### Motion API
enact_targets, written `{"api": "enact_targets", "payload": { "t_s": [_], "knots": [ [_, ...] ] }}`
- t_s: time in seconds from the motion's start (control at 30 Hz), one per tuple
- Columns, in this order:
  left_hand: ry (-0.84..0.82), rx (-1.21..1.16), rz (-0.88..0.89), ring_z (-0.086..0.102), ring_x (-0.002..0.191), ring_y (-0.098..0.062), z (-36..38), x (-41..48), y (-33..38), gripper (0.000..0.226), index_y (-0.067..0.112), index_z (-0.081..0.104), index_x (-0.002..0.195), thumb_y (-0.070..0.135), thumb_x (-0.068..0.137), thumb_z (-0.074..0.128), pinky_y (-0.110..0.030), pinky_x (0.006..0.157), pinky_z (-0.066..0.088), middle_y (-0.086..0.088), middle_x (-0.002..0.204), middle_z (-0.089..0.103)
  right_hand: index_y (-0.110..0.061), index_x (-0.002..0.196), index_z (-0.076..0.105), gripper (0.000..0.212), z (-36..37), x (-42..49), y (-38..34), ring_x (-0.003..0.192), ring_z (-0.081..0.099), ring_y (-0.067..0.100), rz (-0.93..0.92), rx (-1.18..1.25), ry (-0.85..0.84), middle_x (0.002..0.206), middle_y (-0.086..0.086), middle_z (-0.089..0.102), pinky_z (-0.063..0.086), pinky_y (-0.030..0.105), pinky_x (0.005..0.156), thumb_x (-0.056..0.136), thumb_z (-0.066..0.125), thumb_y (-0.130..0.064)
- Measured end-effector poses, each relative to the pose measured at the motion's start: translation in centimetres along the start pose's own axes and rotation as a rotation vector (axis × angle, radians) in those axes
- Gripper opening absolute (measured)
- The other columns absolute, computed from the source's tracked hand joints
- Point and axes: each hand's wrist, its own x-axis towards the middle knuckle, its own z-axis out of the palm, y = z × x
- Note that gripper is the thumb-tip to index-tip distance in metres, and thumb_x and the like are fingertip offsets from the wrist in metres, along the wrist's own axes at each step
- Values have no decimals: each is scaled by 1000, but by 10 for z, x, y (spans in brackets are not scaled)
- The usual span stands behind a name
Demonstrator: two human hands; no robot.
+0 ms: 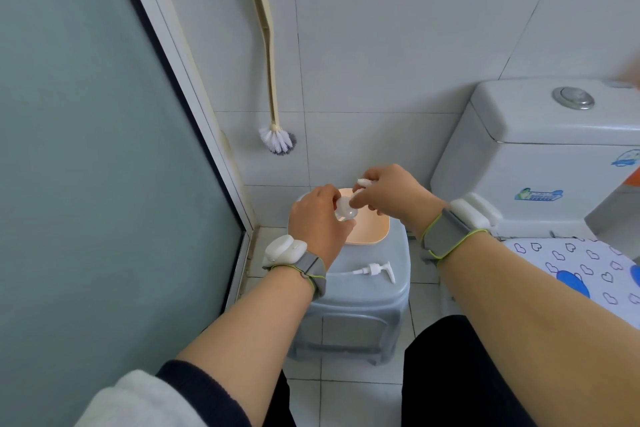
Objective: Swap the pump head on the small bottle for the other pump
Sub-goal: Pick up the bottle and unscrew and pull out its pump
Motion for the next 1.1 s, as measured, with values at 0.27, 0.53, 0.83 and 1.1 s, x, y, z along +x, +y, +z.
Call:
{"api": "enact_targets", "payload": {
  "t_s": [0.27,0.53,0.83,1.1],
  "knots": [
    [-27,-88,-86,63,91,-24,-2,0,-3,31,21,61,98,34,73,75,-40,83,52,3,97,68,-16,84,70,17,-3,0,-4,66,54,17,-87,86,55,76,0,60,49,30,63,72,68,-4],
    [-29,-157,-146,61,86,-23,2,1,-15,28,20,60,96,32,74,73,-36,76,51,1,93,66,4,89,65,24,-16,8,-6,64,49,21,-66,249,213,71,9,54,43,34,62,72,64,-13],
    [0,-165,-212,61,97,-26,3,7,-29,34,15,62,105,29,76,74,-37,83,50,-5,107,64,-8,83,60,12,-29,19,10,50,45,16,129,617,357,66,7,52,40,24,46,77,64,-17],
    [-2,-200,-292,62,94,-29,9,8,-38,27,12,62,98,27,78,72,-34,76,47,-7,103,66,-3,92,60,8,-2,37,48,51,52,18,282,792,264,65,10,55,50,24,47,87,65,-7]
  ]
}}
